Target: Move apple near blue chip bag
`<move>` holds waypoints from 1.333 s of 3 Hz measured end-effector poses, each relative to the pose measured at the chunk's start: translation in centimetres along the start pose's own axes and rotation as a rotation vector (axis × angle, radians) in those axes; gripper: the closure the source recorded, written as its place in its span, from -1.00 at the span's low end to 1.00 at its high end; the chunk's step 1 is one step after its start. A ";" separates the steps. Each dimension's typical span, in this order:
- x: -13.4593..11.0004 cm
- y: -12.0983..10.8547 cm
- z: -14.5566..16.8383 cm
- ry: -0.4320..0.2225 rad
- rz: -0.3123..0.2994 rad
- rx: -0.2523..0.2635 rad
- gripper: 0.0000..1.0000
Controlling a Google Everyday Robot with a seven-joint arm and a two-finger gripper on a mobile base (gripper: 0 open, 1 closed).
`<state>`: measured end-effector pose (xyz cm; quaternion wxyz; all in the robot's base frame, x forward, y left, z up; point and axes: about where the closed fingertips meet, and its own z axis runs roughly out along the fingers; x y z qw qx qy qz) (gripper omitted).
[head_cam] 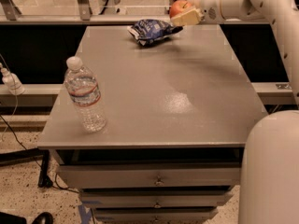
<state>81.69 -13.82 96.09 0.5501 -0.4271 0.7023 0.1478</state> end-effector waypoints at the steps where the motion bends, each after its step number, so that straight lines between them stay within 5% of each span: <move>1: 0.7 -0.8 1.8 -0.002 0.011 0.004 1.00; 4: 5.3 -0.3 2.4 0.093 0.072 -0.022 1.00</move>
Offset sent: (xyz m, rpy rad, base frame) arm 0.0490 -0.0037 -0.0512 -0.0064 0.0612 -0.0452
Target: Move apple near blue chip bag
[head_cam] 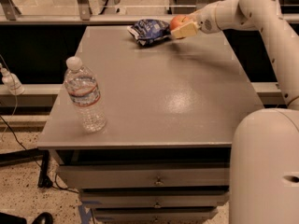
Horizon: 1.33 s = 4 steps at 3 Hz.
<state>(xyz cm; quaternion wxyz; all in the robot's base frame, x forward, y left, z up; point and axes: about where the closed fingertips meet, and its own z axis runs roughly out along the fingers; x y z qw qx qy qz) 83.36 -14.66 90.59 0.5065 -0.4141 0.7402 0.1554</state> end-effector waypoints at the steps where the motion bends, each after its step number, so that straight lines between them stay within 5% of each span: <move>1: 1.5 1.7 1.1 0.027 0.029 -0.051 1.00; 4: 1.9 2.8 3.6 0.049 0.074 -0.079 -0.27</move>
Offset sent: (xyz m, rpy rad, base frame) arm -0.0082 0.0340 -0.0413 0.0230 0.1327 0.0522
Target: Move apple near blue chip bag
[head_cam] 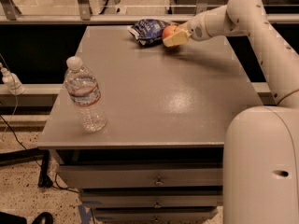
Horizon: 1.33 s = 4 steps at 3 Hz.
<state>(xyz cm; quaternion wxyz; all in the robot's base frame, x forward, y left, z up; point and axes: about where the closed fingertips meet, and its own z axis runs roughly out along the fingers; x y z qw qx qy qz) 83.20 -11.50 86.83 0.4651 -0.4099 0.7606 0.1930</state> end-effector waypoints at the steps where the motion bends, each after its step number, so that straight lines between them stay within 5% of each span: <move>1: -0.2 -0.1 -0.1 0.002 0.002 0.006 -0.73; 2: -0.5 -0.1 -0.4 0.005 0.000 0.009 -1.00; 4: -0.6 -0.5 -2.7 -0.006 0.011 0.032 -1.00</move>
Offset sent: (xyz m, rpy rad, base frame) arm -0.0020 -0.0103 0.0188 -0.0126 -0.0118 -0.0208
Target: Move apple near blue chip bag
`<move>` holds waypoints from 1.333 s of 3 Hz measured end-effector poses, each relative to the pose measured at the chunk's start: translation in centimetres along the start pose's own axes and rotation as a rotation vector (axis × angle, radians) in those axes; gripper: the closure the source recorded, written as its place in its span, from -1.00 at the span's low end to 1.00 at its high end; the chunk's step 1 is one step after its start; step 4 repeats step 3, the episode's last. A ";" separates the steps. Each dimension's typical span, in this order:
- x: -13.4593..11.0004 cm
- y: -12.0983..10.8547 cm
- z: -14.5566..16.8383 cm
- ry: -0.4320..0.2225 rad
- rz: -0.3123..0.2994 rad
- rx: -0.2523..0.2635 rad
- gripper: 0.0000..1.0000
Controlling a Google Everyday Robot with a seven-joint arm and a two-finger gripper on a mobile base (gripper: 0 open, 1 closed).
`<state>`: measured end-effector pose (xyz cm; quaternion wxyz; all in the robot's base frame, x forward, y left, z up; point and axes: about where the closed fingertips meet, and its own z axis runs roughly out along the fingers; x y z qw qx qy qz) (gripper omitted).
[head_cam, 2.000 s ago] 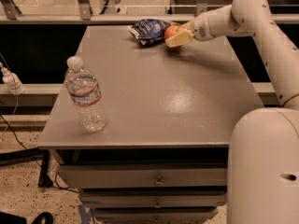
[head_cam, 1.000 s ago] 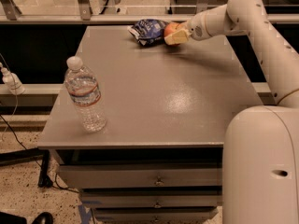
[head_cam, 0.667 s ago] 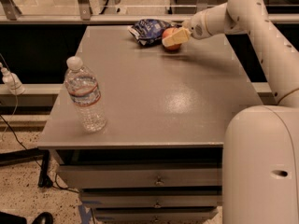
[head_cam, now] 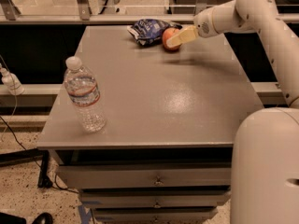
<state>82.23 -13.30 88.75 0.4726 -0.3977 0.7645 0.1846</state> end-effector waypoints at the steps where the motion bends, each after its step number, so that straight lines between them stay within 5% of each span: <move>1: 0.5 -0.7 -4.8 -0.070 0.019 0.040 -1.00; 2: 2.4 -1.0 -11.8 -0.167 0.038 0.092 -1.00; 3: 5.0 -2.2 -15.8 -0.169 0.062 0.140 -1.00; 4: 5.0 -2.2 -15.8 -0.169 0.062 0.140 -1.00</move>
Offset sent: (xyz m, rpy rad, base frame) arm -0.1464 -0.2010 0.0557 0.2260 -0.2172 -0.1773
